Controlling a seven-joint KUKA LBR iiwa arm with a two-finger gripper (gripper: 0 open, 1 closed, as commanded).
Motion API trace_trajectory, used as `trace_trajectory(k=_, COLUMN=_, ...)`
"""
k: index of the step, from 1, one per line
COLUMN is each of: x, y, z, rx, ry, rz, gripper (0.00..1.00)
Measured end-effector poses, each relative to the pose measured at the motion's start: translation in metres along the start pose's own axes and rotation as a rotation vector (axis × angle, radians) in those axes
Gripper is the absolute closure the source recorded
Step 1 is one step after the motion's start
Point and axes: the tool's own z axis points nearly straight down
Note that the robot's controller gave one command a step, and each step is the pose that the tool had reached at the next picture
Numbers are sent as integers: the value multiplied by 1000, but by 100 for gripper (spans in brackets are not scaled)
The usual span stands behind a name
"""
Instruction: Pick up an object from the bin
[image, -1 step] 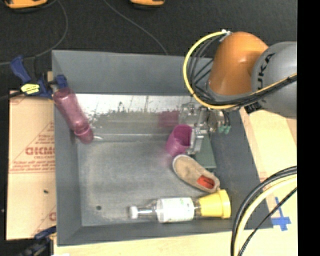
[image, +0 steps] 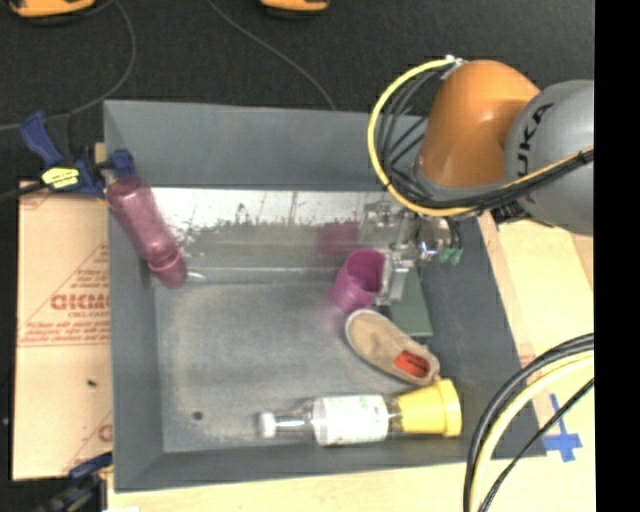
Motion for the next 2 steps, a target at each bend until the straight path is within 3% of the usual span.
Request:
trace_trajectory(k=1, x=70, y=-37, z=117, rx=-4, ry=-3, rz=140, gripper=0)
trace_trajectory(k=2, x=51, y=-42, z=59, rx=0, ry=-11, rz=122, gripper=0)
